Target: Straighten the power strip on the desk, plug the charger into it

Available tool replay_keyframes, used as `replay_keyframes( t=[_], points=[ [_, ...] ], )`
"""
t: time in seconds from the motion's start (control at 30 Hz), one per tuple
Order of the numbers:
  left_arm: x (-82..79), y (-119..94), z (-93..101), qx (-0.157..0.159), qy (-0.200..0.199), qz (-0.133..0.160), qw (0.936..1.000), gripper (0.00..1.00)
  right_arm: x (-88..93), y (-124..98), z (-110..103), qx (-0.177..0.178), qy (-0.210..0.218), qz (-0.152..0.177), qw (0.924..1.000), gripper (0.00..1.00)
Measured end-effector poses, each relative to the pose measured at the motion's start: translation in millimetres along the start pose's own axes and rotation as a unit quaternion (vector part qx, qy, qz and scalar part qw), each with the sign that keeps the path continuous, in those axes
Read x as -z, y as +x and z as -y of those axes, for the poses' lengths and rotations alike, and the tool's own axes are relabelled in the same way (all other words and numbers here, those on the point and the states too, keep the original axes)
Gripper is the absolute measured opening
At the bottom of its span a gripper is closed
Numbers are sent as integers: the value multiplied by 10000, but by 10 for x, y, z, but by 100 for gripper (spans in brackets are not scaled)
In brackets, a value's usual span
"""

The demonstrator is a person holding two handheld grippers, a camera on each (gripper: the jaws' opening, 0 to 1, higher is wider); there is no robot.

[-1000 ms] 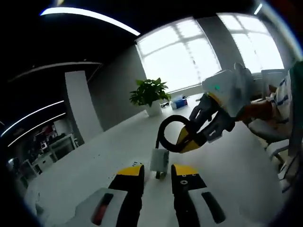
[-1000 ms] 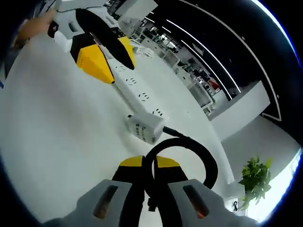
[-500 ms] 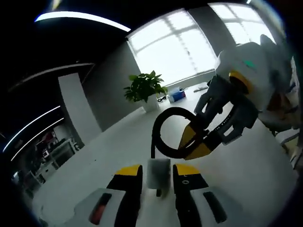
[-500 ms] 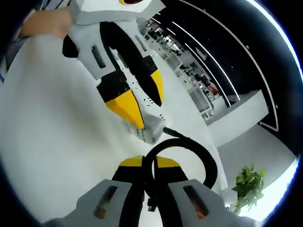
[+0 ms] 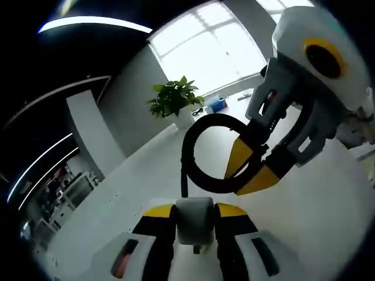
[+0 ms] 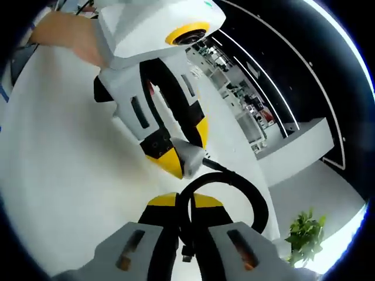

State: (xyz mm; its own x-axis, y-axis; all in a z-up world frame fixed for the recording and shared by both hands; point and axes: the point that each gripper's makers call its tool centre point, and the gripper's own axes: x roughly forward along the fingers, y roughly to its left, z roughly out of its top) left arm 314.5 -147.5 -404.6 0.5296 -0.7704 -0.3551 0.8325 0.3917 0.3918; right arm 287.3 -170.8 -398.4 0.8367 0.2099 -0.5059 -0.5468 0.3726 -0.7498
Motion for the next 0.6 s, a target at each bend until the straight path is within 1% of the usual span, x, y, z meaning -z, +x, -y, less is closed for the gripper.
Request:
replay_keyframes(
  t=[0.17, 0.23, 0.33, 0.43, 0.53, 0.6],
  points=[
    [2, -3, -24, -41, 124, 37, 9999, 26, -35, -22, -5, -3, 27, 1, 10000, 6],
    [8, -11, -34, -107, 146, 36, 9998, 26, -50, -30, -12, -9, 35, 30, 10000, 6],
    [12, -21, -33, -137, 172, 137, 9997, 25, -60, -31, -17, 16, -27, 15, 10000, 6],
    [15, -36, -46, -100, 77, 134, 9998, 24, -71, -25, -28, 2, 49, 73, 10000, 7],
    [28, -34, -38, -31, -20, 212, 9998, 24, -66, -23, -30, -72, 209, 137, 9997, 7],
    [19, -36, -43, 1, -104, 249, 9996, 24, -58, -18, -27, -80, 229, 154, 9996, 7]
  ],
)
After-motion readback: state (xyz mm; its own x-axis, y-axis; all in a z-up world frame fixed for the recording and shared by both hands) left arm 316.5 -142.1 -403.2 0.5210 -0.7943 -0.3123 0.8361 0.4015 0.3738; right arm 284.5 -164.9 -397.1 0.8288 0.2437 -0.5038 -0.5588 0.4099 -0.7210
